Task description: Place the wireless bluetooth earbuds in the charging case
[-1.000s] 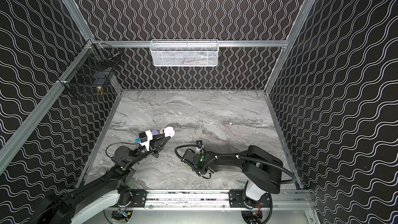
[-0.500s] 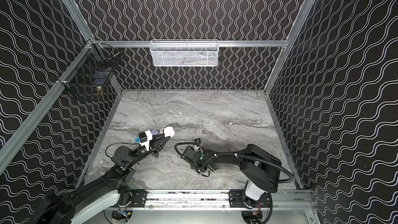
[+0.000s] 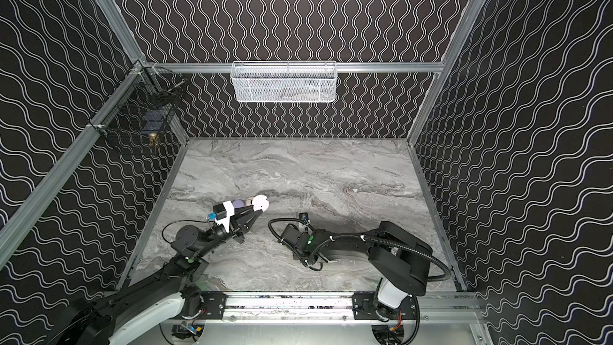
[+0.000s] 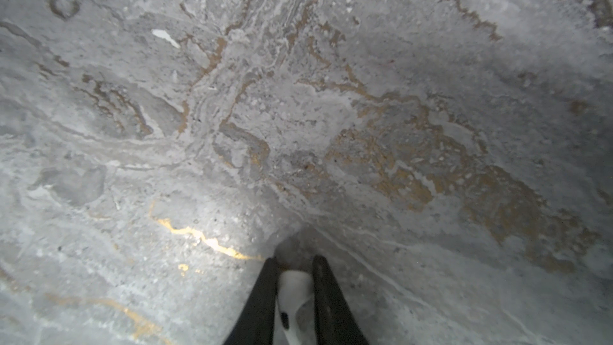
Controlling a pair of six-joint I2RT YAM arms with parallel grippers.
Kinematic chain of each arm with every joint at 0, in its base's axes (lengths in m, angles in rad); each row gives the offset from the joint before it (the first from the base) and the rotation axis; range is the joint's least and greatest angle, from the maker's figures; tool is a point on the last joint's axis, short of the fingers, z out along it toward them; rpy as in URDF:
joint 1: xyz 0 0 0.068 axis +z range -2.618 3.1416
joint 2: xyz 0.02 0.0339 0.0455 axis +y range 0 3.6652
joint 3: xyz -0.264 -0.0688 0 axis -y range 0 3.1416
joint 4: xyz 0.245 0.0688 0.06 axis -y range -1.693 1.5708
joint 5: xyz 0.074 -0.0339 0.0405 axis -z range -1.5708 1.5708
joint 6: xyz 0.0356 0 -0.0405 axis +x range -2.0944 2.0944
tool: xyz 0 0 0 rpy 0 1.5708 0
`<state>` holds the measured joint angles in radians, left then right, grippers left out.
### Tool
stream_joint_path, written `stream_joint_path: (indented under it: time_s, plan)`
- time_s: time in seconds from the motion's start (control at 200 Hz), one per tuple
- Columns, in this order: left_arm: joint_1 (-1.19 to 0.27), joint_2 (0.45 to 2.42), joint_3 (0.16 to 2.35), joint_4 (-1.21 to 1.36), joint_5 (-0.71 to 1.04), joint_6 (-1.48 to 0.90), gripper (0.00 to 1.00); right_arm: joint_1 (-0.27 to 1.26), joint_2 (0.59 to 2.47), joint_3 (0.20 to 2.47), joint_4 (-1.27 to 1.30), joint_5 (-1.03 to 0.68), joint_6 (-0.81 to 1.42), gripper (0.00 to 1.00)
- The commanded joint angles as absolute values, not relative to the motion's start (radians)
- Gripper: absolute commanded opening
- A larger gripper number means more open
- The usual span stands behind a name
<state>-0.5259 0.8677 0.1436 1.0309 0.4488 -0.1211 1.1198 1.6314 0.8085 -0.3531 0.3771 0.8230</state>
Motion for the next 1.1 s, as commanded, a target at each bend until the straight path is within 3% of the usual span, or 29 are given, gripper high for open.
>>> stream_joint_path:
  time_s: [0.0,0.36,0.696,1.096]
  plan:
    - [-0.527,0.864,0.147,1.057,0.45,-0.109,0.0,1.123,1.626,0.814,-0.413,0.334,0.839,0.2]
    - [-0.529,0.891,0.138,1.114,0.473,-0.12,0.0,1.134,1.396,0.829,-0.401,0.431,0.873,0.13]
    - [-0.528,0.897,0.135,1.149,0.508,-0.125,0.0,1.146,1.107,0.916,-0.194,0.519,0.736,0.1]
    - [-0.53,0.902,0.137,1.167,0.525,-0.126,0.0,1.172,1.179,1.055,-0.038,0.467,0.65,0.1]
